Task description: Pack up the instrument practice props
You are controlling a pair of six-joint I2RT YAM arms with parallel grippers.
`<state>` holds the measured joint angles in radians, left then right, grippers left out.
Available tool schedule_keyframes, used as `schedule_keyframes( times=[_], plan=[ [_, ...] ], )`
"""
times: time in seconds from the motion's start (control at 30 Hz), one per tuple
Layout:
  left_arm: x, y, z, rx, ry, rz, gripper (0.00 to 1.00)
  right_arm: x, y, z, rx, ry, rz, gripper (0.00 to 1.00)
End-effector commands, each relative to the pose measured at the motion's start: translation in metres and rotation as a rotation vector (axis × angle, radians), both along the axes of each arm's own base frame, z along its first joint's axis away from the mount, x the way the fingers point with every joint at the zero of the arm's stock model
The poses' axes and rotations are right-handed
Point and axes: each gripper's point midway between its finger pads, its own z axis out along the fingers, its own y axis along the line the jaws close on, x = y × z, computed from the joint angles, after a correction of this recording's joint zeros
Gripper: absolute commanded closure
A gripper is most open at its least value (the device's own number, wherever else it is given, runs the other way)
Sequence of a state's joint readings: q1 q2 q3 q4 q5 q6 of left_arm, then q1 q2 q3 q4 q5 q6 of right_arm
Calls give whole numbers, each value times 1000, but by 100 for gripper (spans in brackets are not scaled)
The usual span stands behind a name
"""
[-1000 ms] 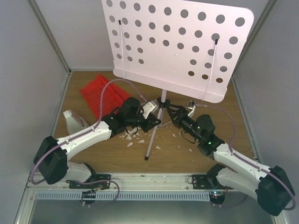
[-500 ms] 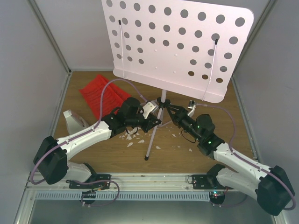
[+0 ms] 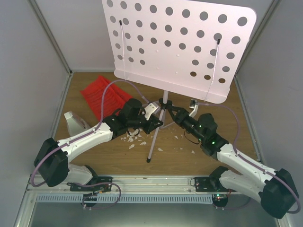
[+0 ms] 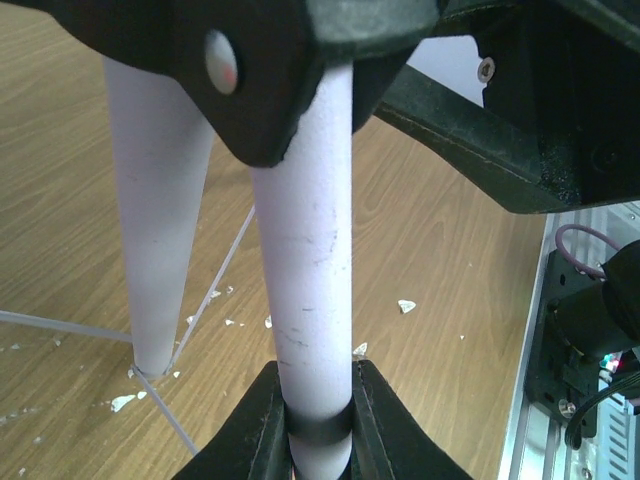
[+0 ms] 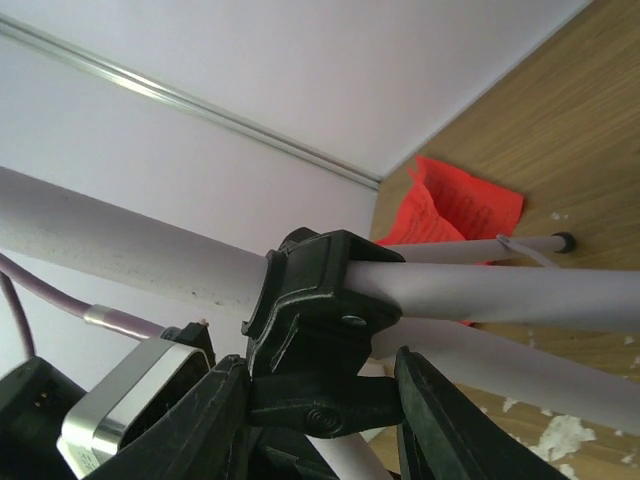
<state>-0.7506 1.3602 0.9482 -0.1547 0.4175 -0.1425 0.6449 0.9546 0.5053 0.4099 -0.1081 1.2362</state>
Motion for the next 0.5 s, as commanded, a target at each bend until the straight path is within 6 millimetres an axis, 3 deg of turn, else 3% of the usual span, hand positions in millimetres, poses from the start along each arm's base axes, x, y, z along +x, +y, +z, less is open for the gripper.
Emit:
schedule_keyframes(
  times=[0.0, 0.47],
  plan=[
    [1, -3, 15, -2, -84, -31, 100, 8, -7, 12, -156, -108, -48, 70],
    [0, -4, 15, -5, -83, -36, 100, 20, 0, 11, -496, -213, -2, 70]
  ],
)
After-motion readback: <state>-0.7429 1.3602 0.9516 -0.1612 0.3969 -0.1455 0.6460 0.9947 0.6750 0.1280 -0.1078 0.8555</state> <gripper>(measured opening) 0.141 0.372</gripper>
